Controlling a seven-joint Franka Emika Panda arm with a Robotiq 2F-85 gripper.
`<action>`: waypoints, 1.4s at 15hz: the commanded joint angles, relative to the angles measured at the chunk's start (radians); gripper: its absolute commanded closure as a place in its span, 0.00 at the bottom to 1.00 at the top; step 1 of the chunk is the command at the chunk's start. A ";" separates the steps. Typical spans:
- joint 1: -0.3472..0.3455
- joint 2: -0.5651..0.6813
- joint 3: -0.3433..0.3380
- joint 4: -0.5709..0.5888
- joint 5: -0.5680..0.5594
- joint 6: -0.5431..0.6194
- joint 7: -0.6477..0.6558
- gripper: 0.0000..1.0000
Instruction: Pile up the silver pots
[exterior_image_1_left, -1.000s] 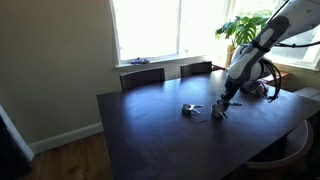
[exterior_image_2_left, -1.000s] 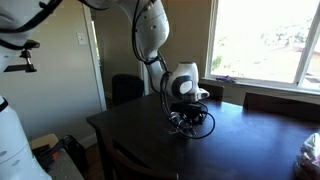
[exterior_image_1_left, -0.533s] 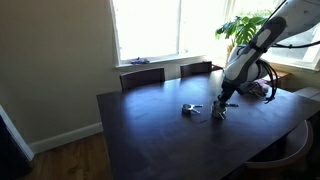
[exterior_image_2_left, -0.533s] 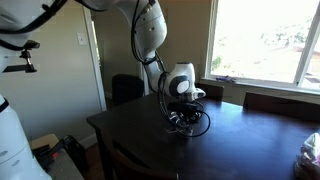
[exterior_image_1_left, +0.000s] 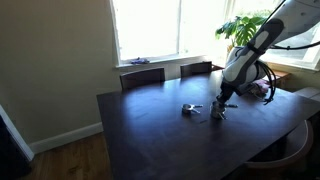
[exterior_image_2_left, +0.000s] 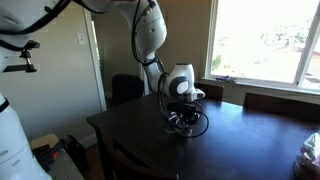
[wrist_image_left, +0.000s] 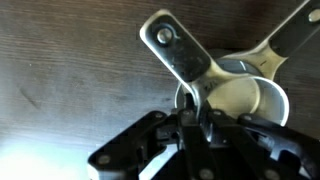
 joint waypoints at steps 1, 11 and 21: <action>0.028 0.011 -0.033 0.009 -0.015 0.021 0.049 0.97; 0.010 0.023 0.002 0.041 0.007 0.026 0.062 0.33; 0.043 0.030 0.035 0.101 -0.035 0.015 0.016 0.00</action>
